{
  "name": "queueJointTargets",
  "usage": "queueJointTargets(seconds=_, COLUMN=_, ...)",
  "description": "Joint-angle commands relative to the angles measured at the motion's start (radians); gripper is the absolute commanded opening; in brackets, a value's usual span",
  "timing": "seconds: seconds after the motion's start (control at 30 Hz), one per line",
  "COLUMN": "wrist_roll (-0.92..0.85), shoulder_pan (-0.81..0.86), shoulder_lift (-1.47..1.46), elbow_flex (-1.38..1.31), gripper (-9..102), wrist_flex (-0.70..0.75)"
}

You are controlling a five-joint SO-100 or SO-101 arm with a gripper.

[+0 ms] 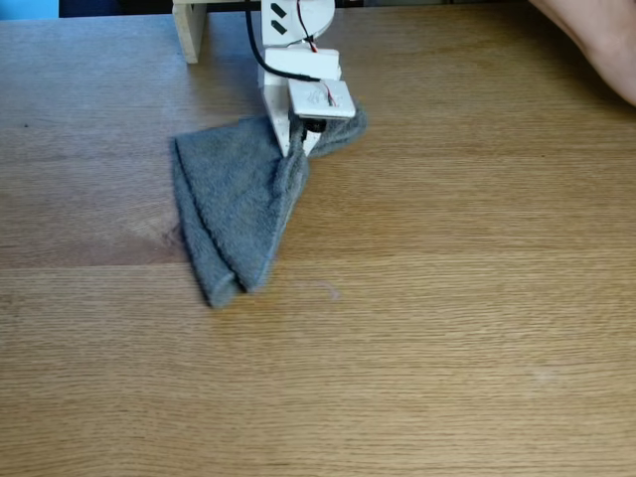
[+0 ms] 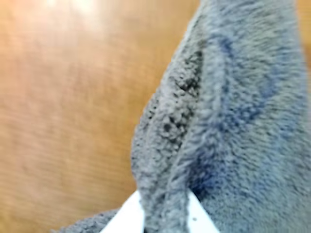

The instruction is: Clean the area in front of the robot

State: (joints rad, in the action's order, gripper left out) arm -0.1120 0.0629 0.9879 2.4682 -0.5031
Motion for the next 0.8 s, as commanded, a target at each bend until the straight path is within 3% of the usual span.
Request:
queueJointTargets(seconds=0.0, wrist_roll=0.029, shoulder_pan=0.025, shoulder_lift=0.006, elbow_flex=-0.141, gripper=0, wrist_flex=-0.038)
queueJointTargets(seconds=0.2, wrist_roll=0.048, shoulder_pan=0.112, shoulder_lift=-0.109, elbow_flex=-0.436, gripper=0, wrist_flex=0.16)
queueJointTargets(seconds=0.37, wrist_roll=0.026, shoulder_pan=0.183, shoulder_lift=-0.167, elbow_flex=-0.598, gripper=0, wrist_flex=0.459)
queueJointTargets(seconds=0.57, wrist_roll=0.04, shoulder_pan=0.186, shoulder_lift=-0.063, elbow_flex=-0.561, gripper=0, wrist_flex=0.879)
queueJointTargets(seconds=0.77, wrist_roll=0.074, shoulder_pan=0.092, shoulder_lift=0.129, elbow_flex=-0.377, gripper=0, wrist_flex=1.075)
